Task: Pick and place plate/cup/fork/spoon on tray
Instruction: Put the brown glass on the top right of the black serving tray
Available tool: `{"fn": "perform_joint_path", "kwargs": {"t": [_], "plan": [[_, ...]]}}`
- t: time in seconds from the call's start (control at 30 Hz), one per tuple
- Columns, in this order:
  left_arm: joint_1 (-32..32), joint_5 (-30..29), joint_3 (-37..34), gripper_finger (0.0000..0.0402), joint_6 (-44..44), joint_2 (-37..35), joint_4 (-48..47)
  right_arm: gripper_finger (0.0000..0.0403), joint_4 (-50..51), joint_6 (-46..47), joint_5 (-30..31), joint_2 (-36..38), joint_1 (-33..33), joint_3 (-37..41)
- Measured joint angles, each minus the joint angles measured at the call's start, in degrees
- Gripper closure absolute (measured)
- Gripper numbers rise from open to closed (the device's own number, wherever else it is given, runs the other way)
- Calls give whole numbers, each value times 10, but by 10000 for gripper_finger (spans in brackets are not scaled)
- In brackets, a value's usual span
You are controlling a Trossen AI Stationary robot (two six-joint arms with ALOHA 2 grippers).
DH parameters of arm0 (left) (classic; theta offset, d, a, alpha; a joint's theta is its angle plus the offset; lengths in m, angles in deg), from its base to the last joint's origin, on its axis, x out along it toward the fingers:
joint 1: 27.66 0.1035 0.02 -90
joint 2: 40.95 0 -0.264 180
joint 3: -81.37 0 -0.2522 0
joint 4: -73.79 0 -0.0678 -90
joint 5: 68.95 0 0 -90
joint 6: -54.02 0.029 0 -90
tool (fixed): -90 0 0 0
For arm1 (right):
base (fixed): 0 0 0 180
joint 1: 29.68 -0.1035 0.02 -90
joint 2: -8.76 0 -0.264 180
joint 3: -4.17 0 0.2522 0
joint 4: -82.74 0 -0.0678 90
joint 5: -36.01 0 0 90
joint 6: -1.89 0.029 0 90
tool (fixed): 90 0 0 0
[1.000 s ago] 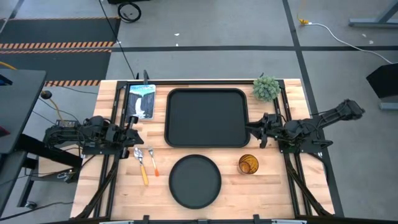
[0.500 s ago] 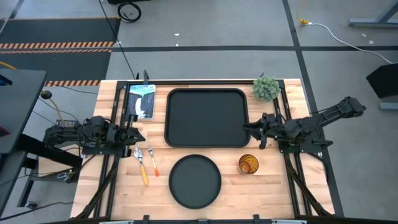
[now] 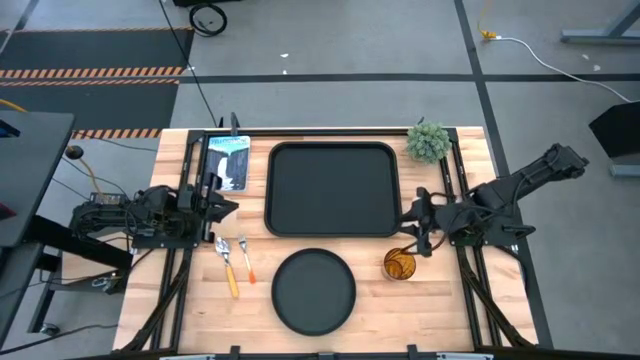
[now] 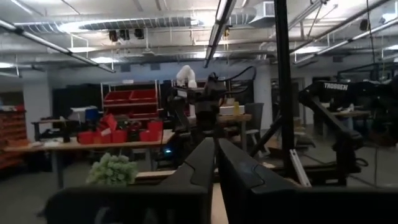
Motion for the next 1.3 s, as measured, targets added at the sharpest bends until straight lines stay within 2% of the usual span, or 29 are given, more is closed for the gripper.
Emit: {"fn": "perform_joint_path", "kwargs": {"t": [0.1,0.27,0.43,0.63,0.87,1.03,1.3], "plan": [[0,-7,0,344,-24,0,-1,281,34,-24,-44,-39,19,-37],[0,-68,0,311,-26,0,-24,251,75,-69,-104,-108,49,-100],[0,-149,0,306,-3,0,-49,210,134,-102,-114,-178,54,-160],[0,-161,0,306,-7,0,-54,178,169,-123,-166,-268,78,-223],[0,-161,0,306,-71,0,-70,187,252,-90,-195,-368,74,-318],[0,-161,0,306,-65,0,-96,199,336,-49,-199,-424,52,-363],[0,-160,0,306,-68,0,-98,210,403,-21,-206,-451,22,-392]]}}
